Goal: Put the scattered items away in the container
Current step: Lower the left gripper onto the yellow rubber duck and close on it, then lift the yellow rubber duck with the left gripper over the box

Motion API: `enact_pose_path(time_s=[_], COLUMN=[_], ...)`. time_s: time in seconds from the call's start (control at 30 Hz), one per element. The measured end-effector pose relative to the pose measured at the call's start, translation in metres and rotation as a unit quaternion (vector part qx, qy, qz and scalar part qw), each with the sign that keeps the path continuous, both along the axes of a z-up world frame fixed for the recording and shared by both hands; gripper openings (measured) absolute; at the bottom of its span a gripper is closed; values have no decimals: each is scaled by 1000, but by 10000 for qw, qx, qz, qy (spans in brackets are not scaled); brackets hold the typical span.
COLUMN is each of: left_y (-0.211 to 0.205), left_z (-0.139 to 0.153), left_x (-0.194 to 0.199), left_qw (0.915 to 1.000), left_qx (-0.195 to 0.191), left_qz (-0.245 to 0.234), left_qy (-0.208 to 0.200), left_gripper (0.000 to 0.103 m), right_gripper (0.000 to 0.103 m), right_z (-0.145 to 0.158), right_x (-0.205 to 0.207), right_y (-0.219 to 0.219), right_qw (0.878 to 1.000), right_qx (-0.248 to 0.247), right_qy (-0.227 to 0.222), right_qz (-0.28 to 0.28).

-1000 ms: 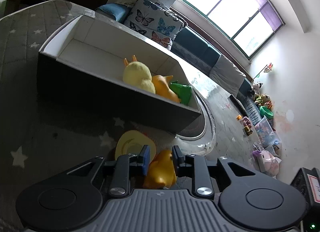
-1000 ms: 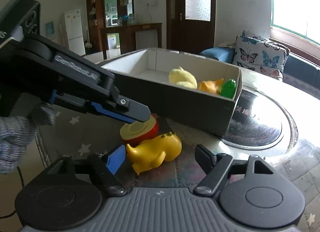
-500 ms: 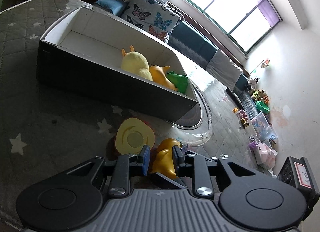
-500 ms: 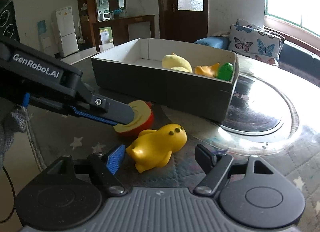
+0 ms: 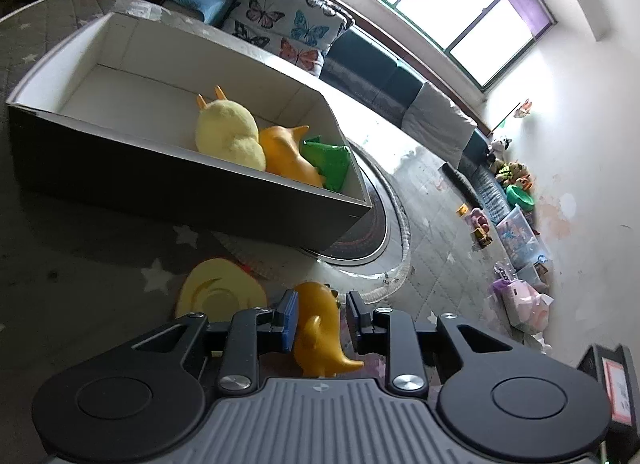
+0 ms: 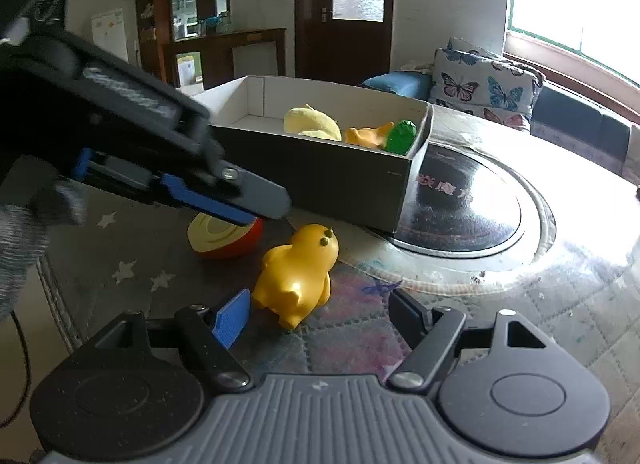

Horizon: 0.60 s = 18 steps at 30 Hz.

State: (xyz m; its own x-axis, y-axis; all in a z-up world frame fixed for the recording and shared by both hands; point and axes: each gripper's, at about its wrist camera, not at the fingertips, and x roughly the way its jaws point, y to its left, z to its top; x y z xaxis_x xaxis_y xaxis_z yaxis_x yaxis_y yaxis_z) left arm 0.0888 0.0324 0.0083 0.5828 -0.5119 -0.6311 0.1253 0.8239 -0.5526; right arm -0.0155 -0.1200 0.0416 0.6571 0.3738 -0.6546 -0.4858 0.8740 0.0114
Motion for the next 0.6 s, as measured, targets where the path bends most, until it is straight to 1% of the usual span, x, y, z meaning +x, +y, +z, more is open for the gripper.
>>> enact_pose_path(time_s=[0.07,0.1,0.2,0.27,0.33,0.53,0.6], left_y=[-4,-6,-10,-11,-12,-14,-15], left_z=[-3,-4,-8,-11,-12,-13,-12], left_x=[6,9,15,18,21,26,28], left_qw=[10000,9999,9998,9997,9996,9995,9995], left_qx=[43,70,75,100,102,102,114], left_qz=[29,48,46,76,91,90,80], left_qy=[68,103,177,220,251,283,280], left_gripper=[29,29,29,29,29,29,32], right_gripper=[74,71,70,68,63,63,63], right_z=[-1,-1,-3,-3,-3,-1,-1], right_x=[-1,-1,-2,-1,0,2,4], right_y=[0,0,2,3,3,7,9], right_qw=[10000,10000,9999,9997,9996,9991,9991], right_qx=[57,85,150,209,267,391,406], right_qy=[25,38,64,86,98,129,131], right_qz=[-1,2,12,11,12,43,42])
